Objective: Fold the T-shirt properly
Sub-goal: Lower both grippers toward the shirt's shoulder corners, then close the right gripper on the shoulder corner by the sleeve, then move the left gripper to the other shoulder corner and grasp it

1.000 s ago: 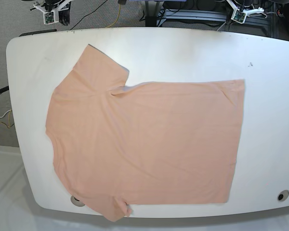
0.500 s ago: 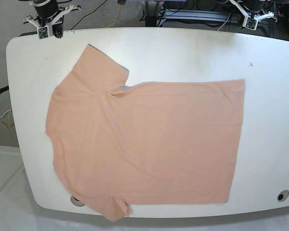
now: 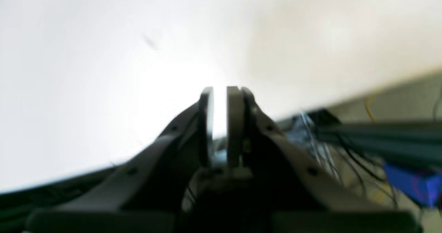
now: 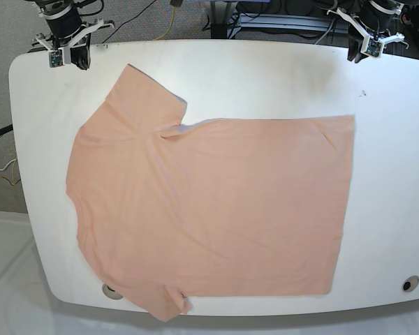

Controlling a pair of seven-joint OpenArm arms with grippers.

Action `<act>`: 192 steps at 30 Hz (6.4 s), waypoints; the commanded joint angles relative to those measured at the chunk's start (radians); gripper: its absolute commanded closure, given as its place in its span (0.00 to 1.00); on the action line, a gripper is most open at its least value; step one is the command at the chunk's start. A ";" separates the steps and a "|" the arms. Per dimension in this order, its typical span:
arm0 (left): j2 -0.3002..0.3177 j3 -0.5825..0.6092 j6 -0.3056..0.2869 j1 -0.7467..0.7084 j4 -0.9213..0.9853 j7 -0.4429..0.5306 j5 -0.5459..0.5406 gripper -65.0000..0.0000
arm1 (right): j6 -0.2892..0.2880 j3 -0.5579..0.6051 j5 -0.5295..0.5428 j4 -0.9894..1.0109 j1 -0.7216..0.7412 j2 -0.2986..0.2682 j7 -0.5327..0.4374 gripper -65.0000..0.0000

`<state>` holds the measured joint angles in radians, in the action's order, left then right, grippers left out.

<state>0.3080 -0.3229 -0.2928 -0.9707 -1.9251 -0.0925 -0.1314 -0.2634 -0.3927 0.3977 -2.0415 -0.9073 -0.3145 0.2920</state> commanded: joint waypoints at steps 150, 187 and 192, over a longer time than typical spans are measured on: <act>0.028 -0.275 -0.142 0.413 0.153 -0.285 -0.608 0.64 | -0.208 0.041 0.258 0.471 0.547 0.116 0.495 1.00; 0.204 -0.206 -0.214 0.751 0.737 -0.482 -0.892 0.50 | -0.221 0.044 0.278 0.458 0.549 0.115 0.468 1.00; 0.181 -0.207 -0.211 0.745 0.733 -0.482 -0.892 0.51 | -0.221 0.044 0.281 0.458 0.550 0.115 0.467 1.00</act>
<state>0.4728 -0.5205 -0.4950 -0.2249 -1.1732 -0.5903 -1.0073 -0.4950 -0.3470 0.6964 -1.5757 -0.3557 -0.1909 0.7410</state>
